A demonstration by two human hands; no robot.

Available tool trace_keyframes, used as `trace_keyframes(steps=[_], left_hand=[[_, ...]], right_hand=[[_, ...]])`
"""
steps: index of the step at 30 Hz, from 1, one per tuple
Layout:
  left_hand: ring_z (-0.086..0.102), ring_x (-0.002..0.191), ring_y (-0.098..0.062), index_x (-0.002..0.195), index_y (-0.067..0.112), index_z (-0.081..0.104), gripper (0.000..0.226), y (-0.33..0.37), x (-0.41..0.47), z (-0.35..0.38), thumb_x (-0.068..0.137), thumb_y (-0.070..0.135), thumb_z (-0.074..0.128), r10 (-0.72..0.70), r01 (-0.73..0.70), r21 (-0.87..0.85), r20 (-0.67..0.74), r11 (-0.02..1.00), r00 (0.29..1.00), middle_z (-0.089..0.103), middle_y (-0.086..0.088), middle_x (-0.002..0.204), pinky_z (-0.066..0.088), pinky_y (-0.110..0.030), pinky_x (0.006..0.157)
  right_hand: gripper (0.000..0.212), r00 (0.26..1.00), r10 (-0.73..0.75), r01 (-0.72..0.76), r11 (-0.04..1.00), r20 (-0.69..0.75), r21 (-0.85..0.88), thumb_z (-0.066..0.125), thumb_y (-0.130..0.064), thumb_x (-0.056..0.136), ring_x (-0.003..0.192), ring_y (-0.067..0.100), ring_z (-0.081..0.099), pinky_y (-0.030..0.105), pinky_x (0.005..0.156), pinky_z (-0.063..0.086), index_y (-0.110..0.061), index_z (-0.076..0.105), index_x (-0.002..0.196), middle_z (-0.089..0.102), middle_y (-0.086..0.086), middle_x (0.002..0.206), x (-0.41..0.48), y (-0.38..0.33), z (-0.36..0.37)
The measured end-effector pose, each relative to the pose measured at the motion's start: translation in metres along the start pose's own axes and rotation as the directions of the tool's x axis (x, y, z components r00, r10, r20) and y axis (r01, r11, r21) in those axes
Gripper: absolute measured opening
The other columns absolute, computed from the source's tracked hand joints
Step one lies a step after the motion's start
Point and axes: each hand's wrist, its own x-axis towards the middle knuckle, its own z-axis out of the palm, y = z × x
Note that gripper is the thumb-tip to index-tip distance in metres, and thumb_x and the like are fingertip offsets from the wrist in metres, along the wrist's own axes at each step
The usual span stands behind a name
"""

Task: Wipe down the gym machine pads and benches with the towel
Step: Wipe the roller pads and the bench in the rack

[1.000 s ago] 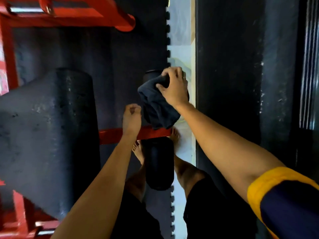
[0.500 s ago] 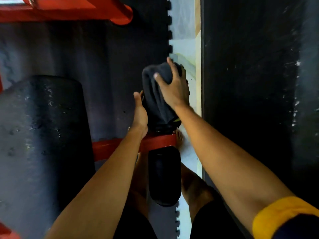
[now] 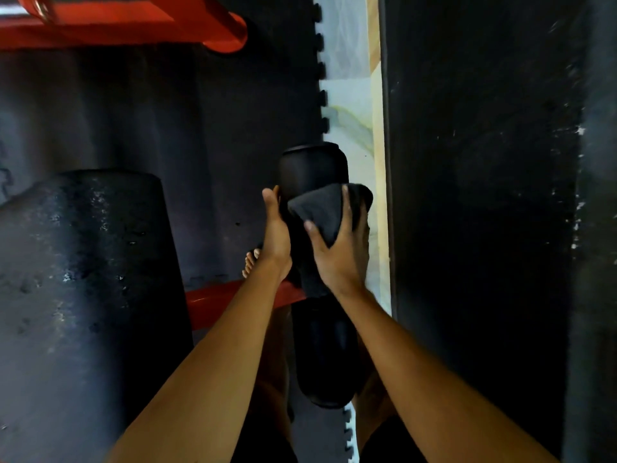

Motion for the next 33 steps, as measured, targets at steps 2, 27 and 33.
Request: trace_keyframes(steps=[2,27,33], left_hand=[[0.036,0.148,-0.013,0.158,0.032,0.034,0.081,-0.002,0.0,0.001,0.093,0.08,0.028,0.004,-0.004,0.023,0.001,1.0,1.0,0.036,0.004,0.163,0.027,-0.043,0.125],[0.032,0.149,-0.009,0.161,0.029,0.025,0.069,0.011,-0.018,0.015,0.103,0.067,0.021,-0.005,0.003,0.069,0.026,0.998,1.0,0.033,0.009,0.162,0.025,-0.036,0.125],[0.058,0.131,-0.025,0.137,0.015,0.062,0.089,0.005,-0.016,0.012,0.084,0.085,0.046,-0.085,0.093,-0.067,0.12,0.993,0.989,0.064,-0.01,0.138,0.038,-0.046,0.119]], right_hand=[[0.074,0.998,-0.048,0.046,0.997,-0.047,-0.057,0.043,-0.068,0.096,0.147,0.033,0.038,0.051,0.105,0.05,-0.044,0.017,0.162,0.019,0.006,0.169,0.037,-0.019,0.0],[0.062,0.98,0.196,-0.188,0.96,-0.021,0.206,0.053,-0.059,0.1,0.13,0.028,0.057,0.041,0.104,0.048,-0.028,0.043,0.152,0.055,-0.001,0.149,0.066,-0.012,-0.003],[0.075,0.989,-0.147,0.146,0.987,-0.014,-0.072,0.043,-0.051,0.092,0.152,0.032,0.03,0.053,0.119,0.035,-0.041,0.018,0.161,0.014,0.004,0.171,-0.037,0.022,0.006]])
